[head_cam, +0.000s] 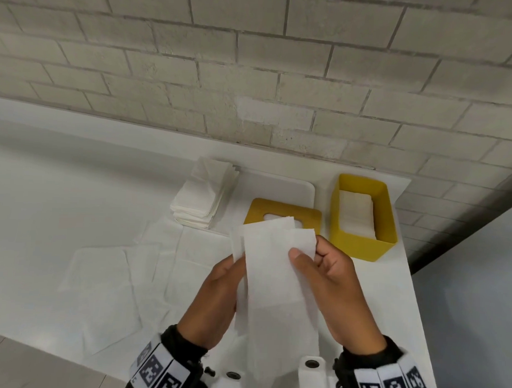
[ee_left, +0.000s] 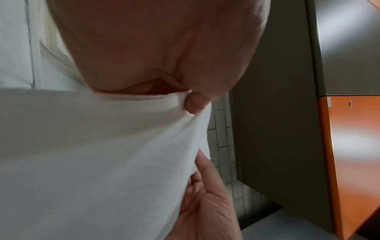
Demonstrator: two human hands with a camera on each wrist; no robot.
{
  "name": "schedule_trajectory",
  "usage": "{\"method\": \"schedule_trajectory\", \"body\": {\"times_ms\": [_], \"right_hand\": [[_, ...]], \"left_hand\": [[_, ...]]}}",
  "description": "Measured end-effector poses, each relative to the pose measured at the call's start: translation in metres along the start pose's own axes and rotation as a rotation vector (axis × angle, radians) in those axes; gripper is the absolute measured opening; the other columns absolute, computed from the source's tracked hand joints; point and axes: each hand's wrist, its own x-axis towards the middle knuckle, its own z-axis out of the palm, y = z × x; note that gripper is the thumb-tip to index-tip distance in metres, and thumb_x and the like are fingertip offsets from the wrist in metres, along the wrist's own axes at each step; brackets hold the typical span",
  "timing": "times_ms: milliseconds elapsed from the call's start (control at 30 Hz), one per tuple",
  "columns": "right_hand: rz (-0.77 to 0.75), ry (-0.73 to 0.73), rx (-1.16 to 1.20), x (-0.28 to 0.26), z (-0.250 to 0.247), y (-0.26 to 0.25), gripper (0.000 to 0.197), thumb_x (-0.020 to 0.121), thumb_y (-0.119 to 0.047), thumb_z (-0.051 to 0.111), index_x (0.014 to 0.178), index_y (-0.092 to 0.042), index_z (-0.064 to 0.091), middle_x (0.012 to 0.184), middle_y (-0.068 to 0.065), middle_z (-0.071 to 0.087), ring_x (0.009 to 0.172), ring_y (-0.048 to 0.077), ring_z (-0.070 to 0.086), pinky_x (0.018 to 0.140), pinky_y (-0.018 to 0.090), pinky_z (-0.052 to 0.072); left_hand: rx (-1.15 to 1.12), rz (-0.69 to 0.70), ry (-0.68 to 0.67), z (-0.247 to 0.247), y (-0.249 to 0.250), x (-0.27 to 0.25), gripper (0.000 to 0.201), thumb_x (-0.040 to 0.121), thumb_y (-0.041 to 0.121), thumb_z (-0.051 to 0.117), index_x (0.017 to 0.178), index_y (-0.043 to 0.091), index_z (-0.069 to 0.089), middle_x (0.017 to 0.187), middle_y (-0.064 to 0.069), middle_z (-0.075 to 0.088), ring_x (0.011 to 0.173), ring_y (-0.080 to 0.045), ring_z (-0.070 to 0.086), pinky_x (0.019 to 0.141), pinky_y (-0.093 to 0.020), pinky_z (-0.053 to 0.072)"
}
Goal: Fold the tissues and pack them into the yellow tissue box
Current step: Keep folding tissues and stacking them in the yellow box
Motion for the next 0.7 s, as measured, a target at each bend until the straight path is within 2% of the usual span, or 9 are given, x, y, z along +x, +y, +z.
{"method": "schedule_trajectory", "body": {"times_ms": [67, 133, 200, 300, 367, 433, 533, 600, 700], "right_hand": [[-0.023, 0.026, -0.029, 0.0, 0.0, 0.005, 0.018, 0.097, -0.029, 0.068, 0.103, -0.012, 0.071, 0.091, 0.015, 0.075, 0.085, 0.044, 0.067, 0.078, 0.058, 0.055], [-0.056, 0.054, -0.073, 0.001, -0.003, 0.01, 0.054, 0.091, -0.046, 0.07, 0.092, 0.006, 0.058, 0.071, 0.023, 0.053, 0.064, 0.038, 0.044, 0.061, 0.049, 0.04], [-0.056, 0.095, -0.096, 0.004, -0.009, 0.016, 0.07, 0.087, -0.054, 0.069, 0.085, 0.011, 0.045, 0.068, 0.021, 0.037, 0.066, 0.031, 0.03, 0.064, 0.04, 0.03], [-0.029, 0.125, -0.07, 0.008, -0.016, 0.023, 0.079, 0.085, -0.062, 0.07, 0.089, 0.013, 0.043, 0.075, 0.015, 0.046, 0.072, 0.024, 0.035, 0.068, 0.04, 0.031], [-0.023, 0.148, -0.057, 0.009, -0.018, 0.027, 0.084, 0.085, -0.064, 0.07, 0.099, 0.016, 0.046, 0.084, 0.036, 0.054, 0.068, 0.032, 0.045, 0.071, 0.041, 0.035], [-0.037, 0.173, -0.052, 0.01, -0.016, 0.029, 0.084, 0.086, -0.064, 0.069, 0.104, 0.016, 0.047, 0.099, 0.045, 0.049, 0.071, 0.045, 0.05, 0.072, 0.042, 0.037], [-0.07, 0.163, -0.049, 0.011, -0.012, 0.025, 0.074, 0.089, -0.059, 0.068, 0.094, 0.012, 0.049, 0.079, 0.033, 0.051, 0.07, 0.024, 0.041, 0.069, 0.039, 0.036], [-0.084, 0.162, -0.048, 0.01, -0.01, 0.021, 0.059, 0.095, -0.047, 0.066, 0.082, 0.006, 0.045, 0.069, 0.014, 0.04, 0.068, 0.022, 0.032, 0.065, 0.036, 0.031], [-0.091, 0.193, -0.053, 0.008, -0.011, 0.018, 0.046, 0.099, -0.036, 0.06, 0.069, -0.009, 0.038, 0.067, 0.002, 0.029, 0.065, 0.02, 0.024, 0.06, 0.031, 0.025]], "left_hand": [[0.028, 0.004, 0.008, 0.002, -0.002, -0.001, 0.033, 0.099, 0.03, 0.049, 0.117, 0.02, 0.075, 0.115, -0.006, 0.078, 0.108, -0.021, 0.073, 0.091, -0.033, 0.055], [0.031, -0.026, 0.037, -0.002, -0.004, 0.0, 0.032, 0.103, 0.028, 0.048, 0.12, 0.021, 0.074, 0.117, -0.006, 0.077, 0.111, -0.023, 0.072, 0.1, -0.041, 0.052], [-0.01, -0.066, 0.079, -0.008, -0.007, 0.002, 0.034, 0.101, 0.034, 0.054, 0.127, 0.02, 0.07, 0.121, -0.005, 0.076, 0.115, -0.025, 0.071, 0.109, -0.048, 0.049], [-0.064, -0.086, 0.125, -0.018, -0.012, 0.008, 0.06, 0.086, 0.052, 0.075, 0.136, 0.021, 0.064, 0.128, -0.003, 0.073, 0.123, -0.026, 0.067, 0.114, -0.053, 0.044], [-0.074, -0.09, 0.15, -0.02, -0.013, 0.009, 0.071, 0.076, 0.057, 0.08, 0.136, 0.022, 0.063, 0.129, -0.002, 0.072, 0.124, -0.027, 0.065, 0.115, -0.053, 0.043], [-0.064, -0.102, 0.143, -0.019, -0.013, 0.009, 0.066, 0.08, 0.054, 0.078, 0.135, 0.02, 0.065, 0.128, -0.003, 0.073, 0.124, -0.027, 0.066, 0.115, -0.053, 0.043], [-0.029, -0.119, 0.114, -0.013, -0.011, 0.008, 0.046, 0.094, 0.046, 0.067, 0.132, 0.018, 0.067, 0.125, -0.005, 0.074, 0.121, -0.026, 0.068, 0.114, -0.052, 0.044], [-0.013, -0.115, 0.104, -0.01, -0.011, 0.007, 0.038, 0.1, 0.037, 0.056, 0.13, 0.018, 0.068, 0.123, -0.005, 0.075, 0.119, -0.026, 0.069, 0.113, -0.052, 0.045], [-0.012, -0.12, 0.098, -0.011, -0.013, 0.007, 0.048, 0.091, 0.045, 0.062, 0.132, 0.02, 0.067, 0.125, -0.004, 0.074, 0.121, -0.026, 0.068, 0.113, -0.053, 0.045]]}}
